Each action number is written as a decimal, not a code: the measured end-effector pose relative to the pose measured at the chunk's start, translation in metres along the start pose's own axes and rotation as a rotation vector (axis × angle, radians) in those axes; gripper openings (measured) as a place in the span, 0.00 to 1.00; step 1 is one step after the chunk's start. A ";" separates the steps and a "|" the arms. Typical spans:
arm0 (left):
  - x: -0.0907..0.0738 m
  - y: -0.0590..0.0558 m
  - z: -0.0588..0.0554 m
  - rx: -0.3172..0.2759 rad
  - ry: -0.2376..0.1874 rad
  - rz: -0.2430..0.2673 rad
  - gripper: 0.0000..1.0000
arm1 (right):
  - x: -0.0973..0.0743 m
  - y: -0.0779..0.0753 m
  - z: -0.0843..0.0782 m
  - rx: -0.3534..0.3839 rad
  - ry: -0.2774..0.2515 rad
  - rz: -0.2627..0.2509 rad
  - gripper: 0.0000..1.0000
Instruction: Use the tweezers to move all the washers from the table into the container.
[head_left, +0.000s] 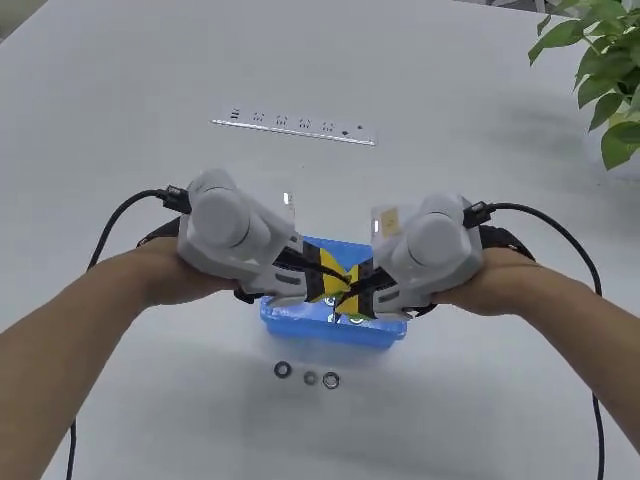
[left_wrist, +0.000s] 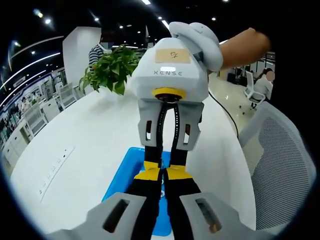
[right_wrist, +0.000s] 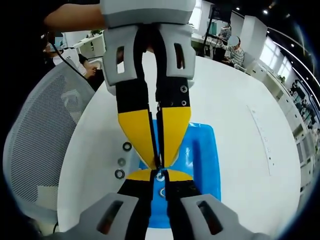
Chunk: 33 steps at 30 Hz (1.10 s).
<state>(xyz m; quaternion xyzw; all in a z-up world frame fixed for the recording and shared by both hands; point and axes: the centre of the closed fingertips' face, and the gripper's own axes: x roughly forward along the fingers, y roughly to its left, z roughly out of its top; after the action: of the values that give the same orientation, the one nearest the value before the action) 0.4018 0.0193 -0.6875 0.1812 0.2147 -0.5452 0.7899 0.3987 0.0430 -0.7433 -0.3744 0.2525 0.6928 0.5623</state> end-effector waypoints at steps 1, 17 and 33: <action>0.000 0.000 0.000 -0.002 -0.001 -0.001 0.05 | -0.001 0.000 0.000 0.004 -0.001 -0.001 0.10; -0.007 -0.001 0.008 -0.001 -0.005 0.004 0.05 | -0.024 -0.004 -0.001 0.048 -0.021 -0.049 0.23; -0.016 -0.004 0.019 -0.004 -0.005 0.012 0.05 | -0.054 0.004 -0.010 0.164 -0.088 -0.110 0.38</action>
<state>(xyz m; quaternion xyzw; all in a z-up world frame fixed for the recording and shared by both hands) 0.3959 0.0205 -0.6628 0.1793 0.2126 -0.5404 0.7941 0.4023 0.0027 -0.7062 -0.3097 0.2623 0.6538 0.6386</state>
